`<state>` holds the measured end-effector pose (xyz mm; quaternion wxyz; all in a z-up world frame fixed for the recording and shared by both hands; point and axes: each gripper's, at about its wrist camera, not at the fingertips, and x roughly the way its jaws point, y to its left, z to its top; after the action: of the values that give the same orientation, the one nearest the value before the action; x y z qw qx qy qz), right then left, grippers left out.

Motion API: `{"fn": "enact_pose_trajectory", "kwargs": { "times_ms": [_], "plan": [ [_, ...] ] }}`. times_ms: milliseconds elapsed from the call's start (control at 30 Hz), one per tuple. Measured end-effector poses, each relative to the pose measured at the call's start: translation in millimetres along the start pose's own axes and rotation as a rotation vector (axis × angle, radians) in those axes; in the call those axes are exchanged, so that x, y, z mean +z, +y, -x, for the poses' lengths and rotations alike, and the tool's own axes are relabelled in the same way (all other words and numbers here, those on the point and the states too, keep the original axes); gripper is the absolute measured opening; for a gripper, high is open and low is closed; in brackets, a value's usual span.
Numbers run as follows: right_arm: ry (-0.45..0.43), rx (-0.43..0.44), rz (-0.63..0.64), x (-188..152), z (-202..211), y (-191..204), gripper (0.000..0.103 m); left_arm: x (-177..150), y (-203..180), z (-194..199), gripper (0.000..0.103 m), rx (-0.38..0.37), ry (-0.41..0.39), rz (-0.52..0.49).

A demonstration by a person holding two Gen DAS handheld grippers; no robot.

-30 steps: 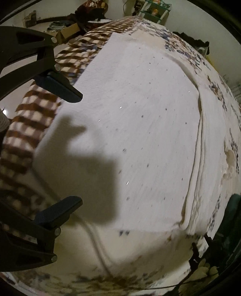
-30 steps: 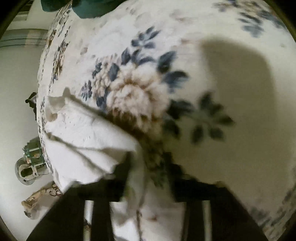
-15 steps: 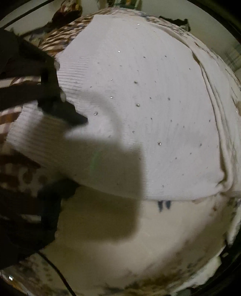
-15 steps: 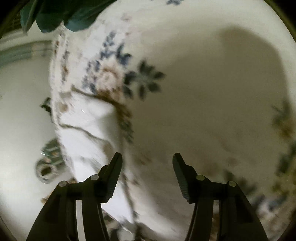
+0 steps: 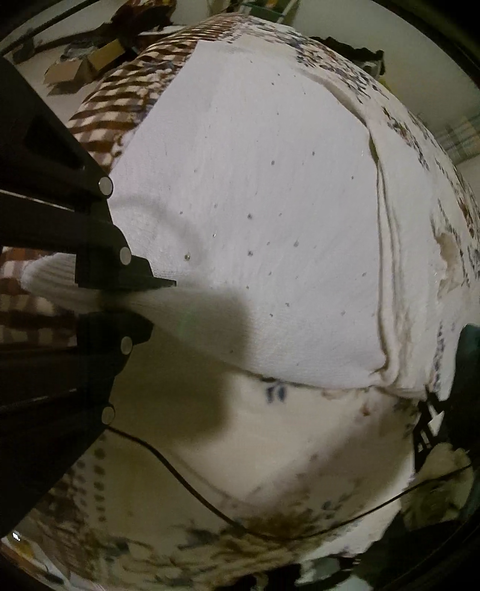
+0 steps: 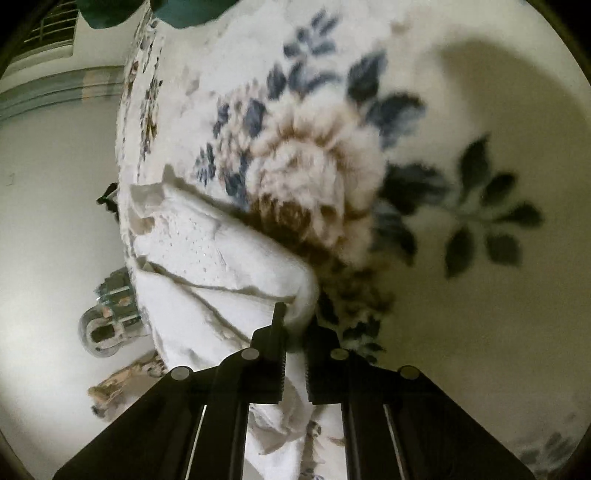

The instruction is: Fold small clothes

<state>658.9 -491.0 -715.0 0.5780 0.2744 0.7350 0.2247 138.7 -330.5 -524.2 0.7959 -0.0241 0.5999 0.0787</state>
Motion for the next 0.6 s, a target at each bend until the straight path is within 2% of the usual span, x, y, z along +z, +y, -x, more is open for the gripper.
{"fn": "enact_pose_trajectory", "kwargs": {
  "times_ms": [200, 400, 500, 600],
  "plan": [
    [-0.041, -0.057, 0.068, -6, 28, 62, 0.007, 28, 55, 42, 0.006, -0.064, -0.053, 0.110],
    [-0.086, -0.113, 0.140, -12, 39, 167, 0.007, 45, 136, 71, 0.005, -0.168, -0.097, 0.271],
    [-0.105, -0.142, 0.159, -15, 24, 227, 0.007, 52, 191, 69, 0.005, -0.220, -0.102, 0.346],
    [-0.117, -0.179, 0.186, -17, -10, 291, 0.007, 54, 244, 63, 0.005, -0.276, -0.097, 0.407]
  ]
}}
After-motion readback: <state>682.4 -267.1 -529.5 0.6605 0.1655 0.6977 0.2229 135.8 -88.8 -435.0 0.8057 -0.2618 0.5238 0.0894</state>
